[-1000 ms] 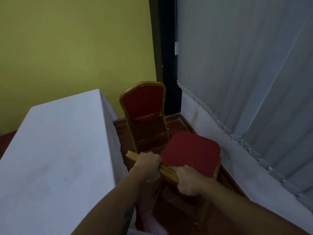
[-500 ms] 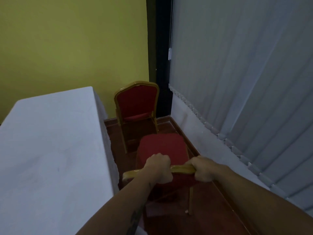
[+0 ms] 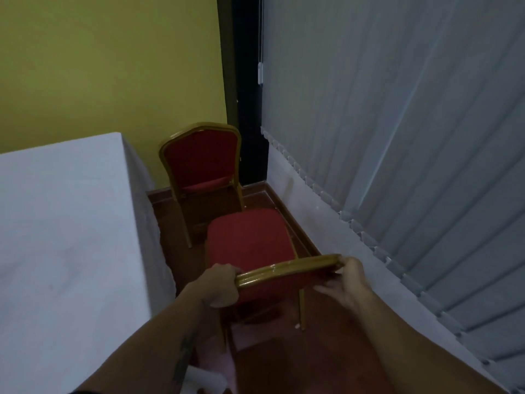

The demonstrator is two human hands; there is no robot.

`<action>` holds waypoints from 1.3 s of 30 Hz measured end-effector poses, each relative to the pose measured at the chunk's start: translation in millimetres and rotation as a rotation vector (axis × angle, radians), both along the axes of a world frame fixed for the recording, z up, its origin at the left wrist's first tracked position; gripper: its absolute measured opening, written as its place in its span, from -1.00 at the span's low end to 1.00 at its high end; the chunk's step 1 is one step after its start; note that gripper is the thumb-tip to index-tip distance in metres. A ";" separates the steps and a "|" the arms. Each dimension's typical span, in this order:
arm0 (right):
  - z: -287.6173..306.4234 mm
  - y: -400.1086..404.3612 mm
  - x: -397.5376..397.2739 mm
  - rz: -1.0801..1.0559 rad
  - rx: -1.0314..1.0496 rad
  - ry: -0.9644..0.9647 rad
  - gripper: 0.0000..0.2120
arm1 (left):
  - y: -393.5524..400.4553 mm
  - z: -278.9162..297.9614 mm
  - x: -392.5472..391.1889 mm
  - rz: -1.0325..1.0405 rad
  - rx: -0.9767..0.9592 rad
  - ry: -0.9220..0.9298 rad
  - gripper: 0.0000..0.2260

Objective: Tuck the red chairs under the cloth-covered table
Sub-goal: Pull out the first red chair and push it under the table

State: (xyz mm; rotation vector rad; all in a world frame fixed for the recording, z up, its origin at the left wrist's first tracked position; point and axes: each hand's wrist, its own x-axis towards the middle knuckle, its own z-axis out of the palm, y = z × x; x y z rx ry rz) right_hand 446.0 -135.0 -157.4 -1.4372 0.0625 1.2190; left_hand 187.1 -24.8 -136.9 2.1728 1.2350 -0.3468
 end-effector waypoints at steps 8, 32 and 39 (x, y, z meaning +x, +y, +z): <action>5.8 24.0 -57.1 -0.001 0.051 0.137 -0.22 | 3.0 3.0 -1.0 -0.031 -0.032 0.033 -0.56; 34.0 98.2 41.2 0.393 -0.076 -0.123 -0.67 | -33.7 20.3 114.2 0.405 0.007 0.223 -0.67; 37.5 125.1 89.9 0.627 -0.089 -0.230 -0.84 | -44.5 19.3 174.3 0.554 -0.013 0.212 -0.60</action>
